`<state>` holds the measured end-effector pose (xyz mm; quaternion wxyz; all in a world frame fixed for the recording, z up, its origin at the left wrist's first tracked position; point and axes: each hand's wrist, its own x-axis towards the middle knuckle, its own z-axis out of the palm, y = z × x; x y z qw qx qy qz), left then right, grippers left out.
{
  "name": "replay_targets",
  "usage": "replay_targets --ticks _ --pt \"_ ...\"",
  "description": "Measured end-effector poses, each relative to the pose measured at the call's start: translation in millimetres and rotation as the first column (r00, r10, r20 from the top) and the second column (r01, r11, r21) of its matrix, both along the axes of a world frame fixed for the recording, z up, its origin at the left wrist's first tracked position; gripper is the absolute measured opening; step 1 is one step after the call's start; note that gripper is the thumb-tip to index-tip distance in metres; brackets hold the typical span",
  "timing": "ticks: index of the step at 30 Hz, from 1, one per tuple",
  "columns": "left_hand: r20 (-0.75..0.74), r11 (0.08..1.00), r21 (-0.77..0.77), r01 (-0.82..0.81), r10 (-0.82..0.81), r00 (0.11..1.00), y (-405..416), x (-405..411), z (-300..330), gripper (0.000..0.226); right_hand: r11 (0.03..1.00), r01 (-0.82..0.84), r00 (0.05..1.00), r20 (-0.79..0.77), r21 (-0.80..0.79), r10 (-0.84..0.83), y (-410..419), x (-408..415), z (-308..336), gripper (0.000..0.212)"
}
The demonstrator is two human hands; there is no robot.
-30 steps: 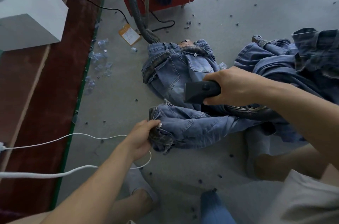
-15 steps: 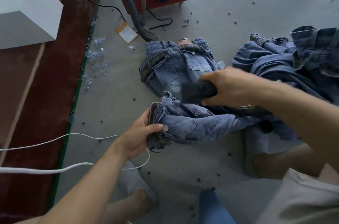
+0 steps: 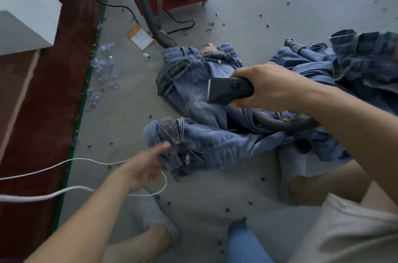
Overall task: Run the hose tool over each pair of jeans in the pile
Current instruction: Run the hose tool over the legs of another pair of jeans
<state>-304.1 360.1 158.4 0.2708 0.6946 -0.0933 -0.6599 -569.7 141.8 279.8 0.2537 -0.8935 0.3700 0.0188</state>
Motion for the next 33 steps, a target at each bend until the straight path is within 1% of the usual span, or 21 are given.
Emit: replay_targets --ticks 1,2,3,4,5,6,7,8,9,11,12,15,18,19,21,23,25,26,28,30,33 --pt "0.061 0.959 0.09 0.27 -0.275 0.959 4.8 -13.7 -3.0 0.031 1.0 0.0 1.0 0.001 0.004 0.0 -1.2 0.1 1.3 0.027" --pt "0.092 0.904 0.113 0.412 -0.423 0.902 7.7 -24.0 -5.2 0.023 1.0 0.002 1.0 -0.001 0.01 -0.002 -2.3 -0.7 2.2 0.027" --pt "0.093 0.902 0.045 0.429 -0.431 0.897 7.3 -26.5 -6.8 0.014 1.0 0.008 1.0 0.0 0.012 -0.008 -3.2 -2.5 2.5 0.027" --pt "0.065 0.941 -0.074 0.331 -0.326 0.943 1.2 -23.1 -6.2 0.009 1.0 0.014 1.0 0.008 0.007 -0.014 -3.3 -3.2 2.0 0.027" --pt "-0.052 0.966 -0.231 0.115 -0.131 0.99 -8.6 -15.3 -3.1 0.014 1.0 0.019 1.0 0.017 -0.008 -0.019 -4.0 -4.0 1.6 0.027" --pt "-0.262 0.918 -0.351 -0.183 0.091 0.961 -14.3 -1.7 2.5 0.024 0.999 0.022 0.999 0.026 -0.022 -0.022 -5.1 -4.3 1.4 0.027" --pt "-0.471 0.81 -0.388 -0.44 0.235 0.85 -18.9 10.3 9.0 0.034 0.999 0.03 0.999 0.033 -0.027 -0.029 -6.4 -4.5 1.2 0.026" --pt "-0.567 0.743 -0.389 -0.545 0.273 0.777 -22.3 18.3 12.5 0.043 0.999 0.041 0.999 0.036 -0.023 -0.04 -7.9 -5.3 2.2 0.025" --pt "-0.528 0.781 -0.395 -0.484 0.239 0.815 -24.5 19.2 13.6 0.051 0.999 0.049 0.998 0.035 -0.015 -0.049 -8.6 -6.0 3.6 0.025" --pt "-0.18 0.95 -0.312 -0.015 -0.044 0.983 -21.8 -0.4 2.7 0.065 0.999 0.049 0.999 0.021 -0.004 -0.049 -8.1 -7.9 3.8 0.025" --pt "-0.102 0.966 -0.206 0.155 -0.178 0.979 -20.0 -13.5 -5.7 0.058 0.999 0.047 0.999 0.013 0.0 -0.047 -7.9 -9.4 3.0 0.026" --pt "0.028 0.968 -0.097 0.231 -0.229 0.973 -11.8 -26.4 -38.3 0.029 1.0 0.029 0.998 -0.048 0.007 -0.029 -9.2 -11.3 -2.8 0.024" --pt "0.116 0.975 -0.161 0.155 -0.138 0.984 2.2 -3.4 -44.6 0.04 1.0 -0.029 0.986 -0.163 0.004 0.03 -12.2 -17.6 -7.8 0.026" --pt "0.119 0.975 -0.186 0.124 -0.103 0.987 9.8 6.8 -45.4 0.048 0.999 -0.049 0.98 -0.194 0.002 0.048 -11.8 -20.4 -10.0 0.028" --pt "-0.047 0.984 -0.157 0.086 -0.094 0.994 28.7 23.2 -45.4 0.054 0.998 -0.07 0.974 -0.215 0.001 0.069 -8.7 -24.7 -13.7 0.03" --pt "-0.283 0.969 0.022 0.245 -0.229 0.931 45.0 26.3 -46.1 0.055 0.997 -0.075 0.981 -0.181 0.01 0.075 -5.7 -25.0 -14.0 0.031" --pt "-0.235 0.898 0.186 0.399 -0.353 0.906 46.8 14.6 -53.1 0.081 0.997 -0.07 0.988 -0.137 0.017 0.072 -5.5 -23.1 -11.6 0.031" --pt "-0.127 0.899 0.246 0.361 -0.34 0.932 42.4 6.0 -59.0 0.099 0.998 -0.065 0.991 -0.119 0.016 0.067 -6.0 -22.0 -9.9 0.031" --pt "-0.001 0.965 0.262 0.032 -0.032 0.999 30.0 -8.3 -75.3 0.125 0.998 -0.065 0.992 -0.109 0.009 0.066 -6.7 -20.3 -8.6 0.033" --pt "-0.03 0.921 0.287 -0.263 0.284 0.958 14.8 -20.0 -89.6 0.116 0.998 -0.069 0.989 -0.134 0.005 0.069 -6.1 -22.0 -12.7 0.033" --pt "-0.033 0.886 0.304 -0.351 0.378 0.925 0.9 -32.7 -109.4 0.107 0.997 -0.079 0.971 -0.226 0.028 0.083 -1.0 -24.9 -25.9 0.033"
